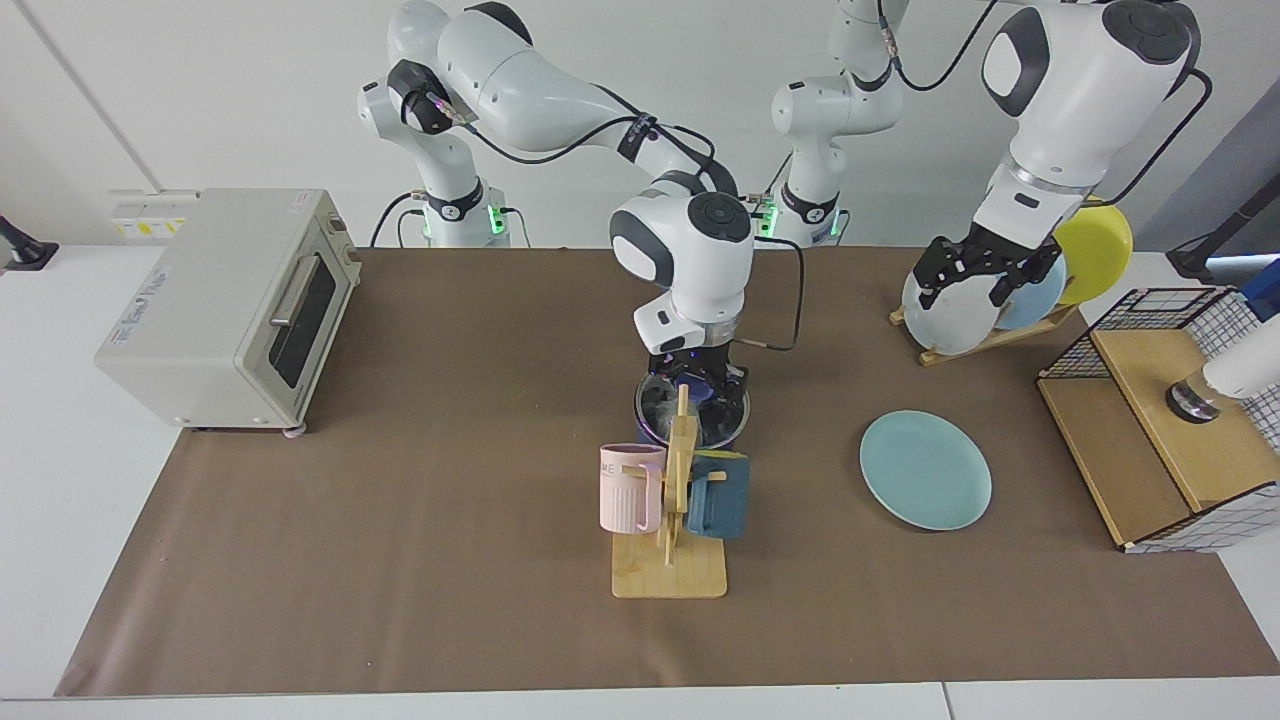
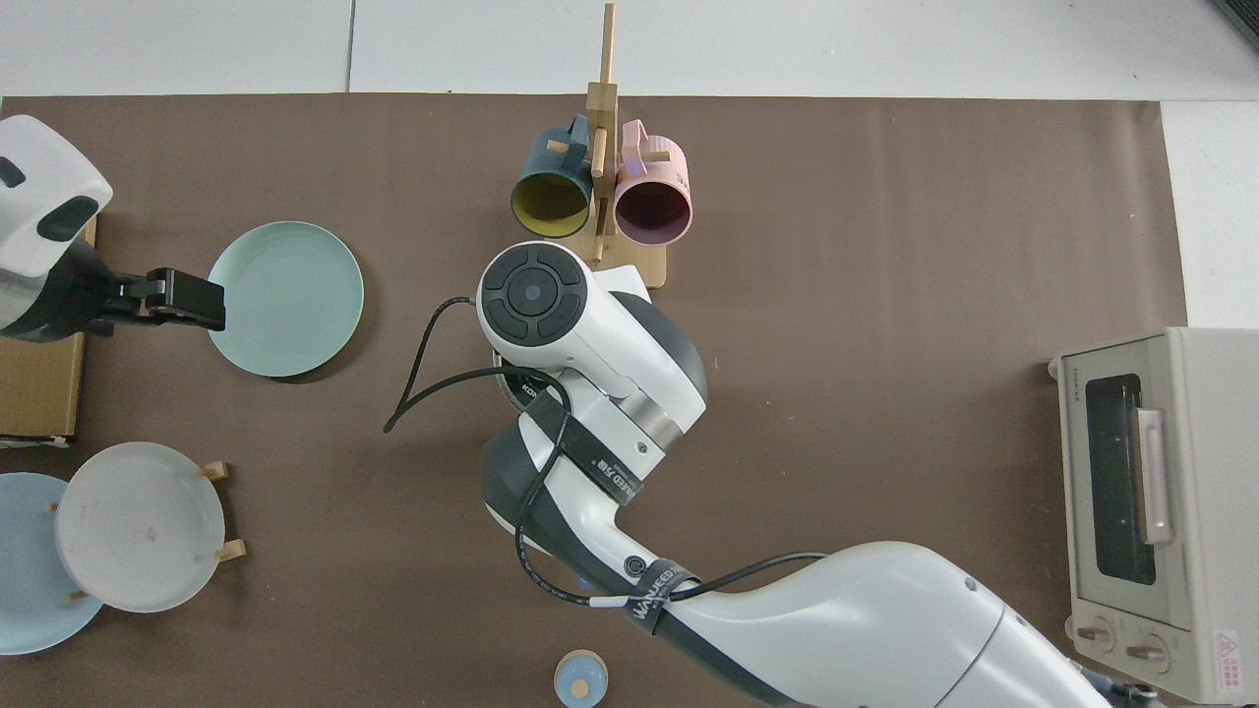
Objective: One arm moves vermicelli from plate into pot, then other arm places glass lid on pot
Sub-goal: 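Carry the glass lid over the saucepan with the right gripper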
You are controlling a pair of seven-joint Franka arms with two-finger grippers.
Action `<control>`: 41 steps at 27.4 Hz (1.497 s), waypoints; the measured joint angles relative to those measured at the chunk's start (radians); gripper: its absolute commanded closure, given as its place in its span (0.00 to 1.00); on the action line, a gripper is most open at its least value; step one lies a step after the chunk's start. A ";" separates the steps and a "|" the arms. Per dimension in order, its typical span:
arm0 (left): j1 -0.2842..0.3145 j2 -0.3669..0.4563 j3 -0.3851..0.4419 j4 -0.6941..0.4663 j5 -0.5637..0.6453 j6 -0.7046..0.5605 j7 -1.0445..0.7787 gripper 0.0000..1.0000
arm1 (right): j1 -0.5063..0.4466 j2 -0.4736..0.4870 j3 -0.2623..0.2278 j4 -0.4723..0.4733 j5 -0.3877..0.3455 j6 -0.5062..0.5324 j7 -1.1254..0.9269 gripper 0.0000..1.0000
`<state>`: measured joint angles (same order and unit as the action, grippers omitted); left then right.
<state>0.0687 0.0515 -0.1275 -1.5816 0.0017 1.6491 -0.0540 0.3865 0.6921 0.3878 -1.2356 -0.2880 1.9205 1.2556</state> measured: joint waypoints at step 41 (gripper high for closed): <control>-0.001 -0.004 -0.003 0.000 0.000 0.000 0.000 0.00 | -0.006 0.012 -0.003 0.017 0.044 -0.014 0.005 0.00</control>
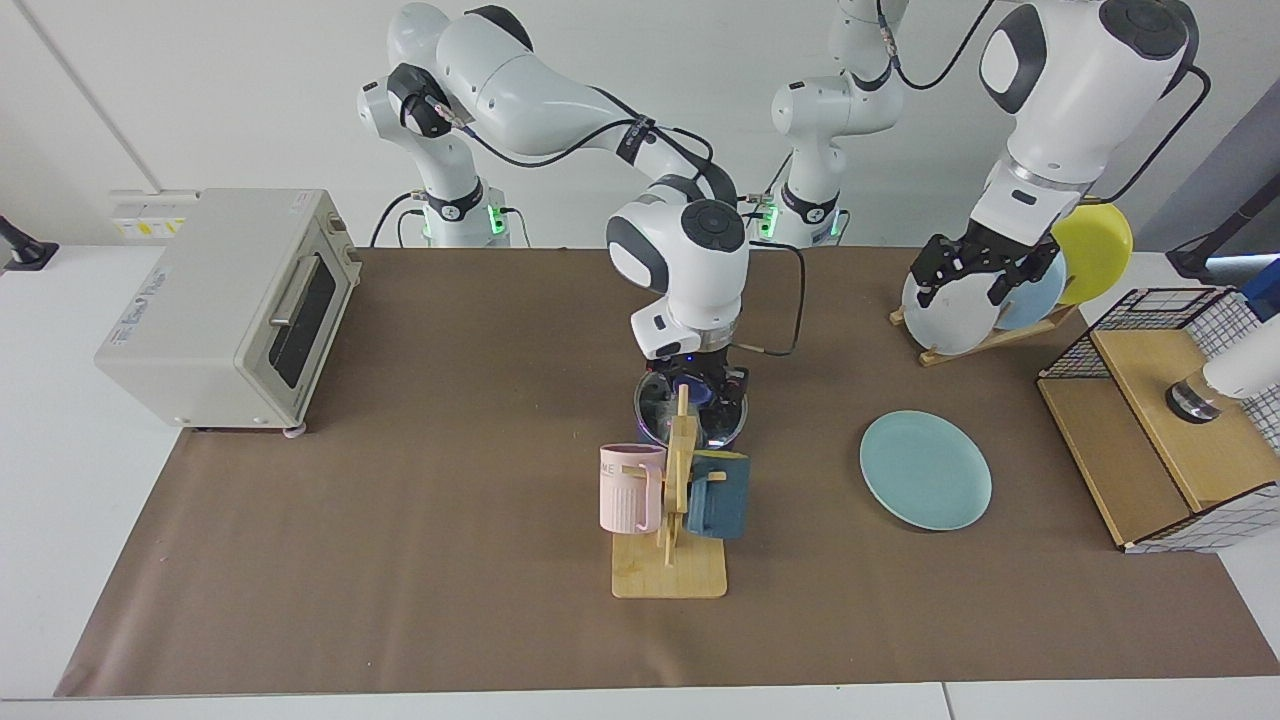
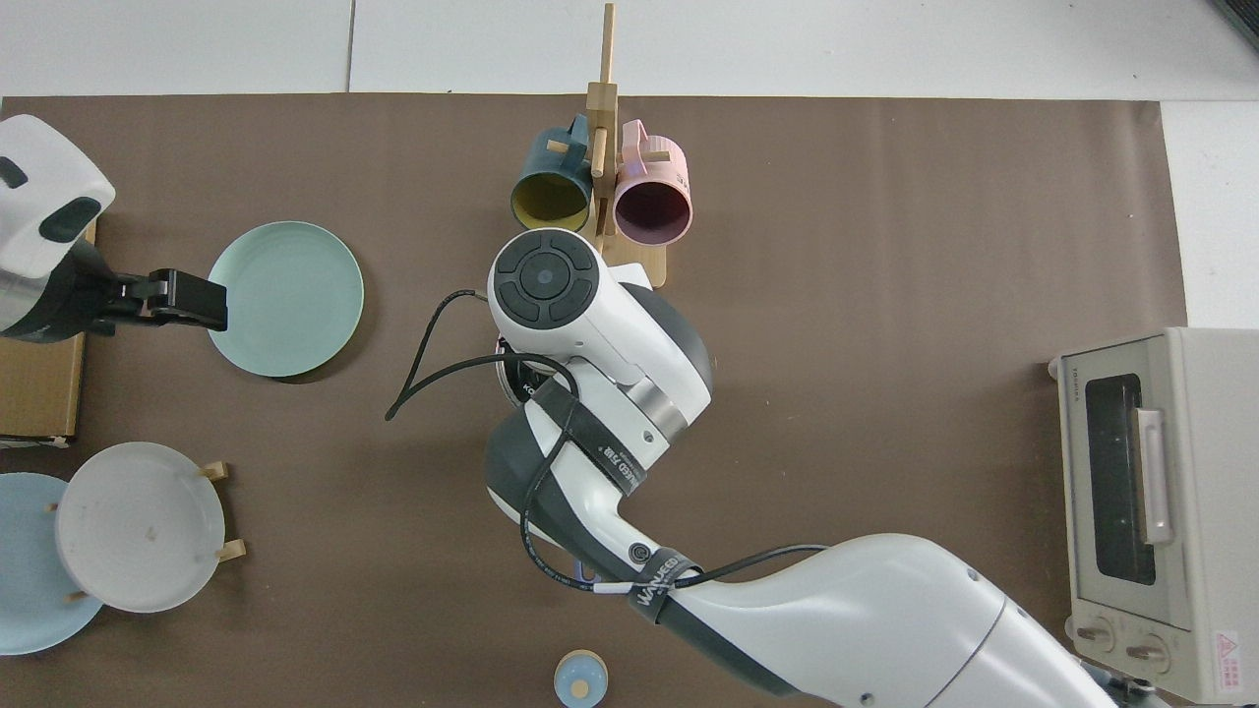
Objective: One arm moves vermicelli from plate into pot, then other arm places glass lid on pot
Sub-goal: 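Carry the glass lid over the saucepan with the right gripper, then lower the glass lid onto the saucepan and open the right gripper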
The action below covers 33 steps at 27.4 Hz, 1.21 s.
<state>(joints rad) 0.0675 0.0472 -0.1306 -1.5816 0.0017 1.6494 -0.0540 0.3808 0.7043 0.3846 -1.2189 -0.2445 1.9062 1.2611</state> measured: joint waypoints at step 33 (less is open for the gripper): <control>0.000 -0.006 0.001 0.000 0.000 0.000 0.000 0.00 | -0.158 -0.225 -0.016 0.075 0.085 -0.218 -0.375 0.00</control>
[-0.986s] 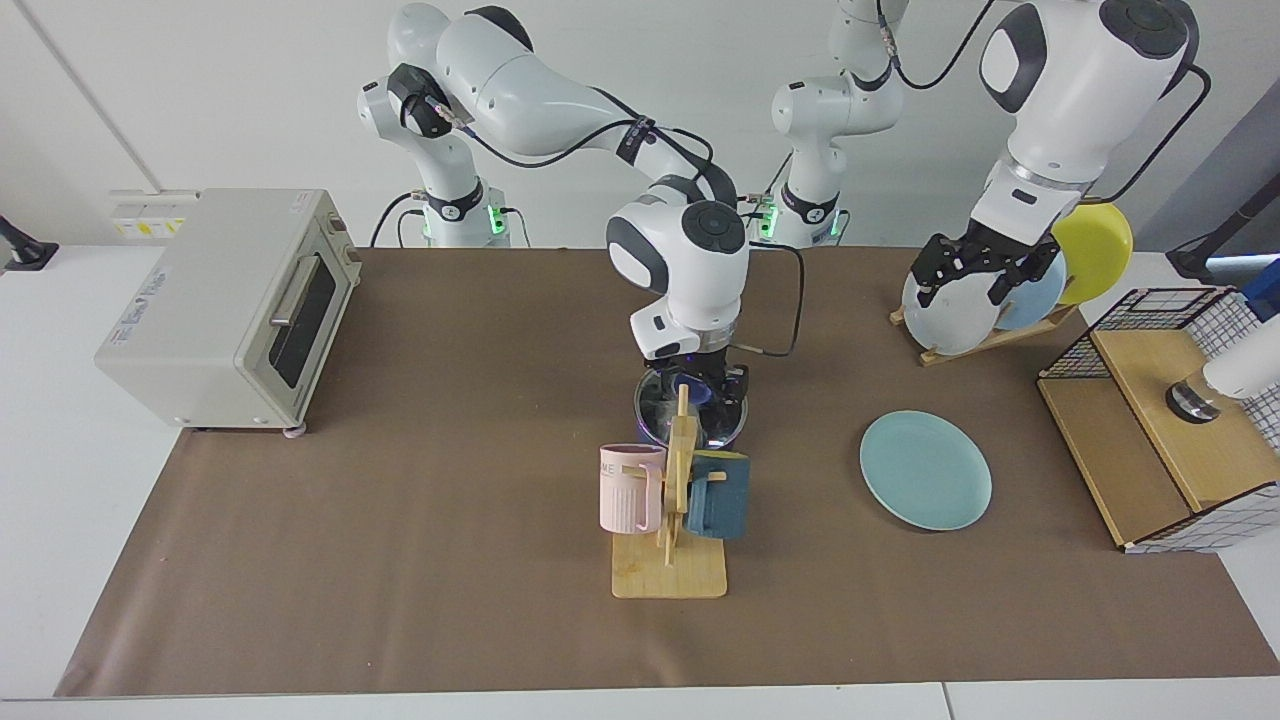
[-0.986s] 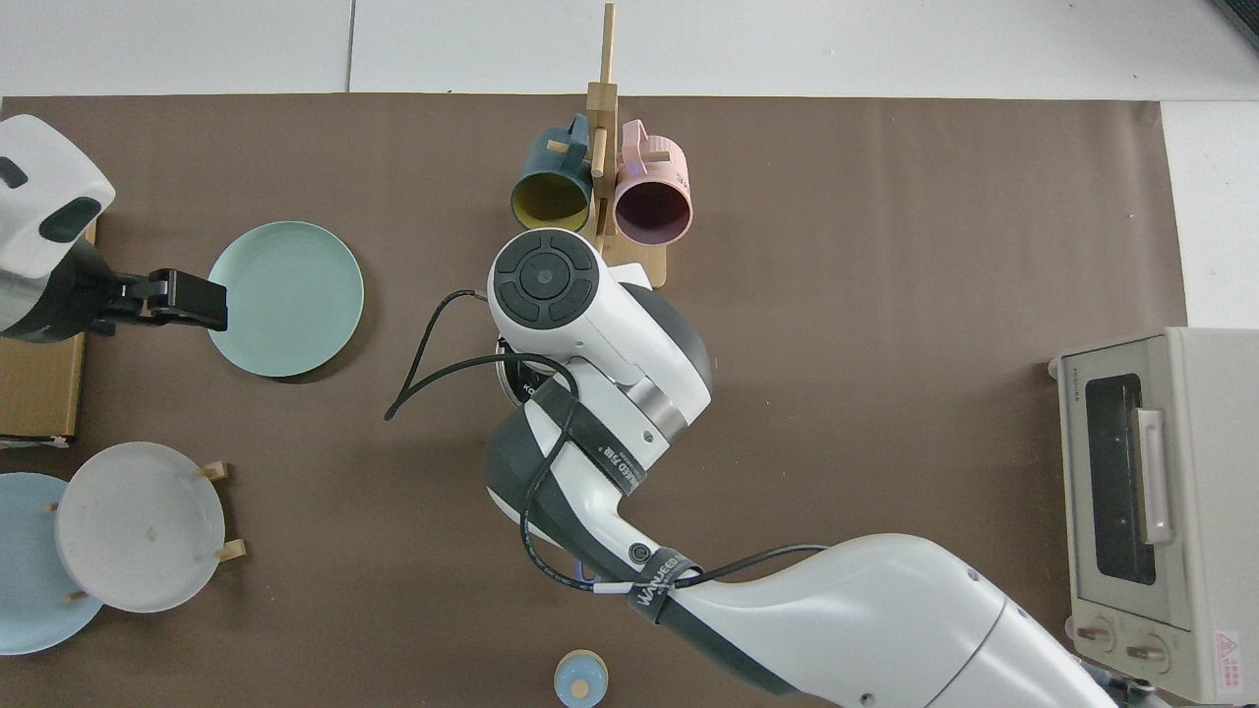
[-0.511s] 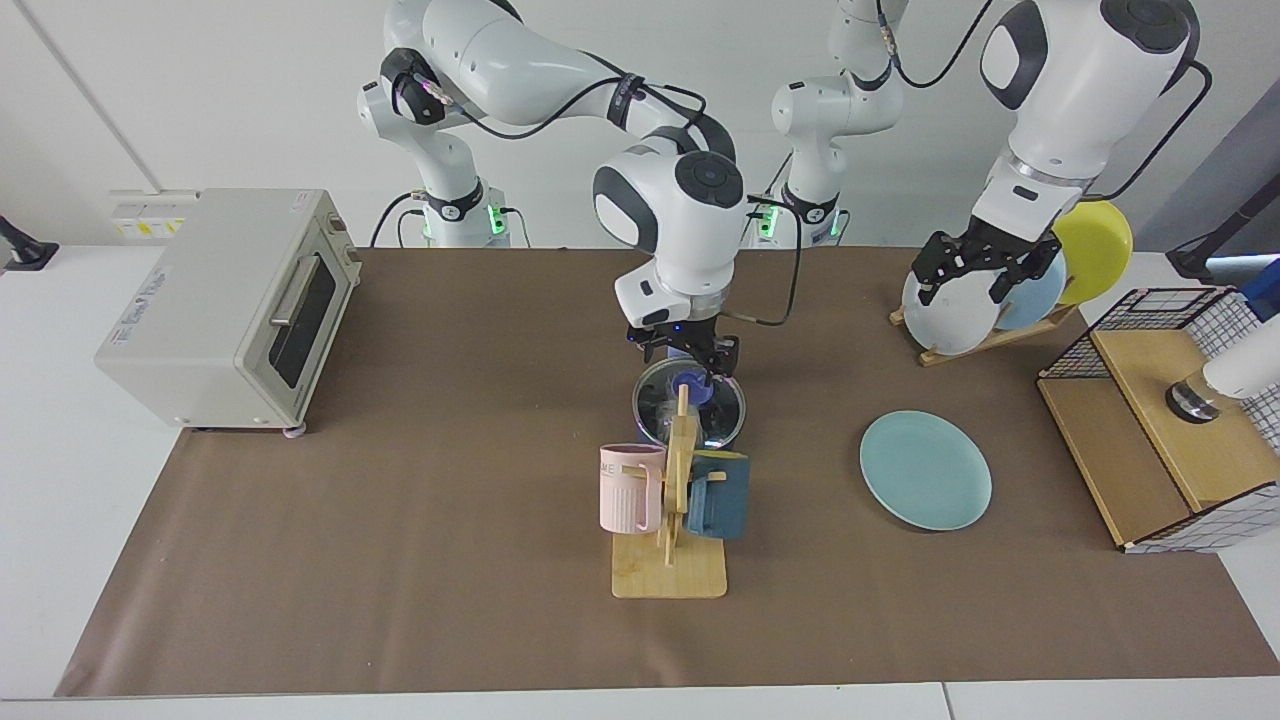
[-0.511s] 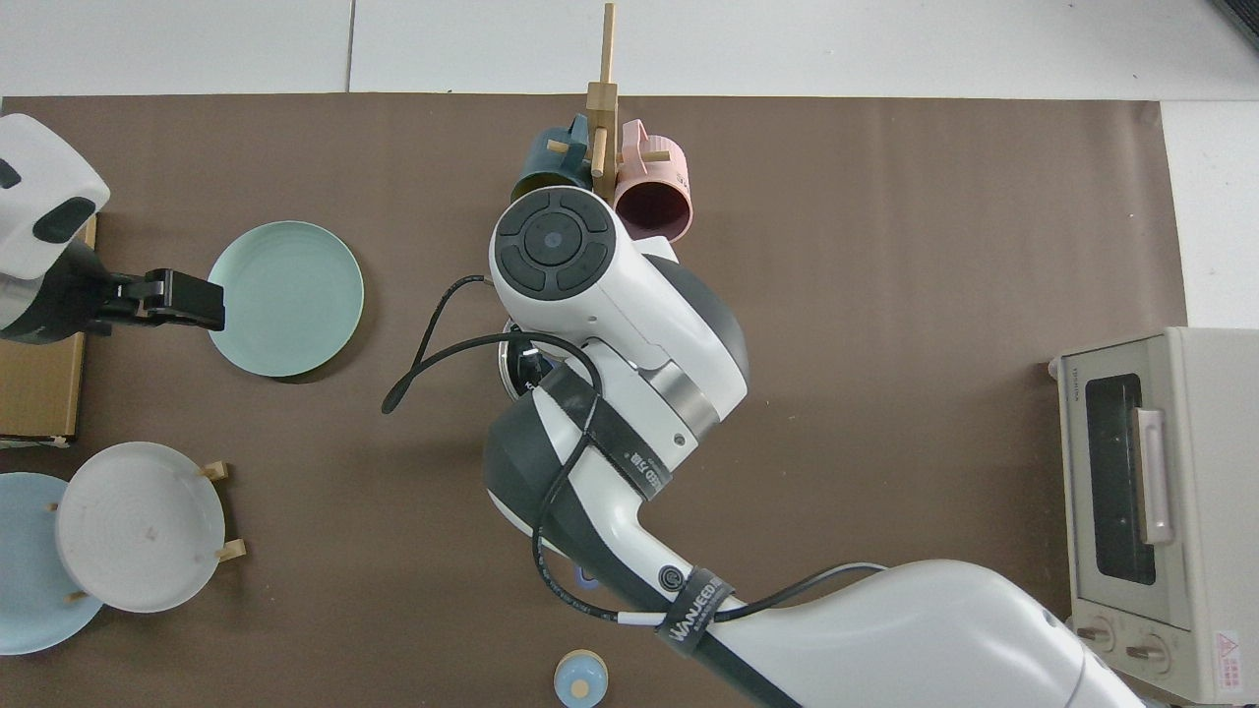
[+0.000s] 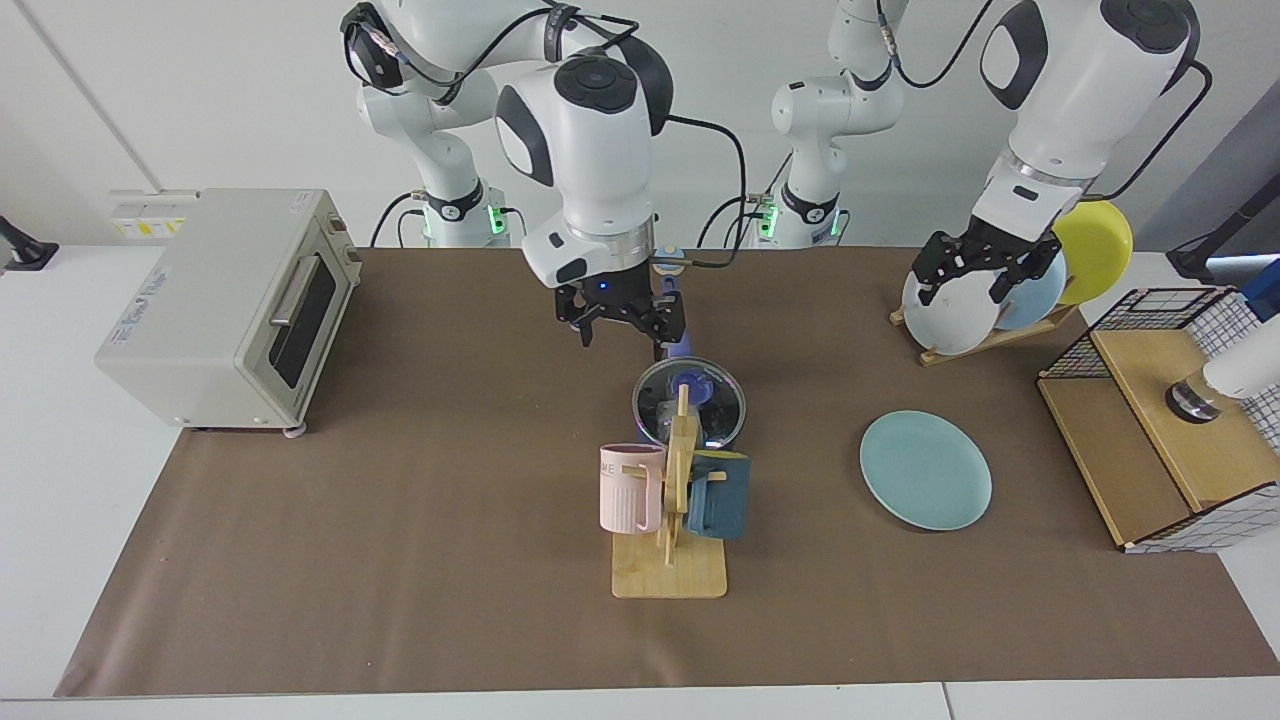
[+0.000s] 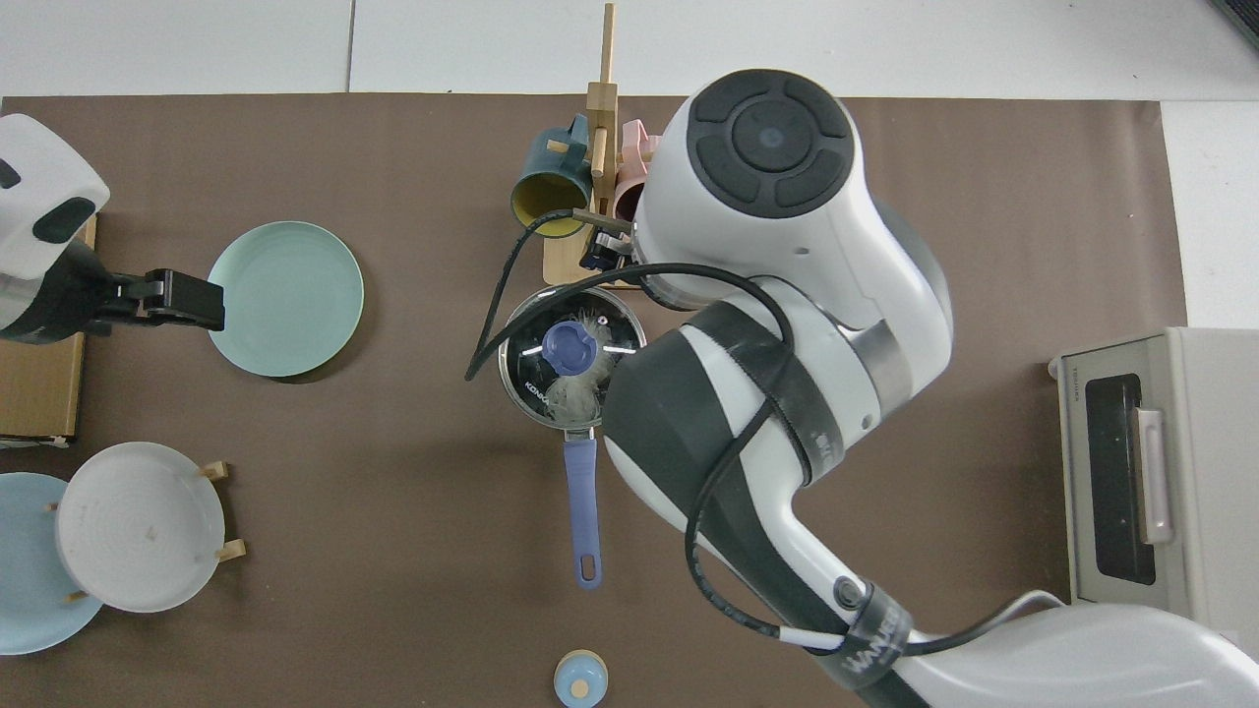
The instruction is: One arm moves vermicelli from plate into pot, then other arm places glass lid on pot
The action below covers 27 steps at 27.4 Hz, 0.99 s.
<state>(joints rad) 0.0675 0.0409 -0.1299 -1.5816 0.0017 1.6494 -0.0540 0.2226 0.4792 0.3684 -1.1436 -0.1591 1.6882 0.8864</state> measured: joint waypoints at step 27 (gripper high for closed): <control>0.000 0.000 0.000 0.000 0.000 0.000 0.000 0.00 | -0.026 -0.297 -0.506 -0.200 0.160 -0.144 -0.806 0.00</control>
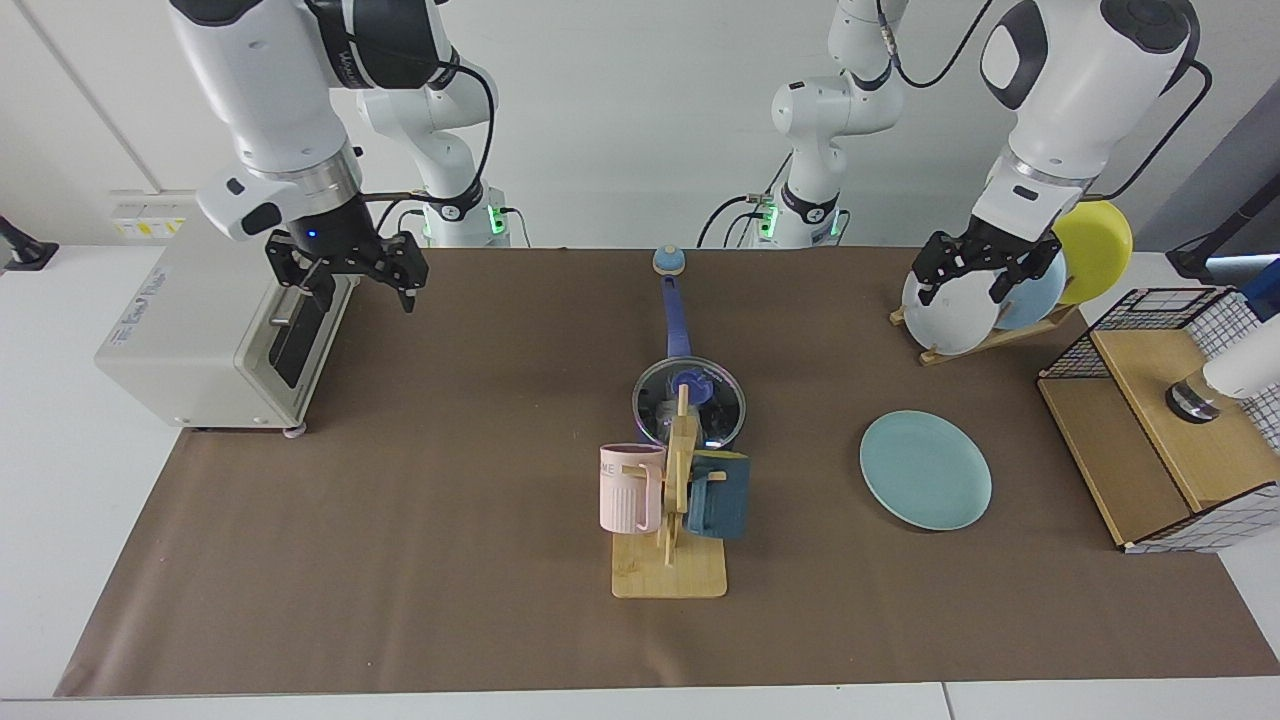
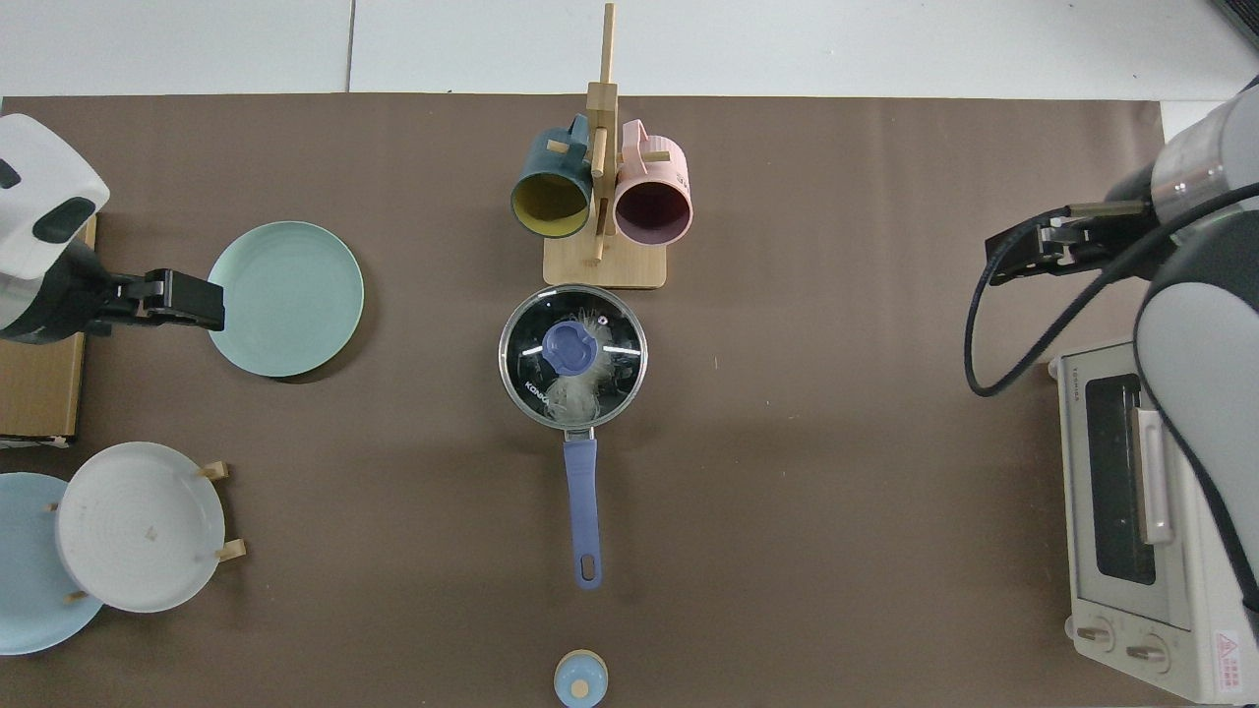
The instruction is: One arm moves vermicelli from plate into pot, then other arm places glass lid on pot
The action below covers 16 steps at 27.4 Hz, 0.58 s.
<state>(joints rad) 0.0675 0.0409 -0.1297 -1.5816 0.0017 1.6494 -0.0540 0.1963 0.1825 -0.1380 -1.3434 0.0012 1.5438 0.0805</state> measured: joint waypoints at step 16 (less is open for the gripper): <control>0.000 0.000 0.000 0.000 0.000 0.000 0.000 0.00 | -0.098 -0.132 0.000 -0.103 0.000 -0.006 -0.050 0.00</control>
<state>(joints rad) 0.0675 0.0409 -0.1296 -1.5816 0.0017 1.6494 -0.0540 0.0979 0.0501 -0.1379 -1.4468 0.0011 1.5380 0.0305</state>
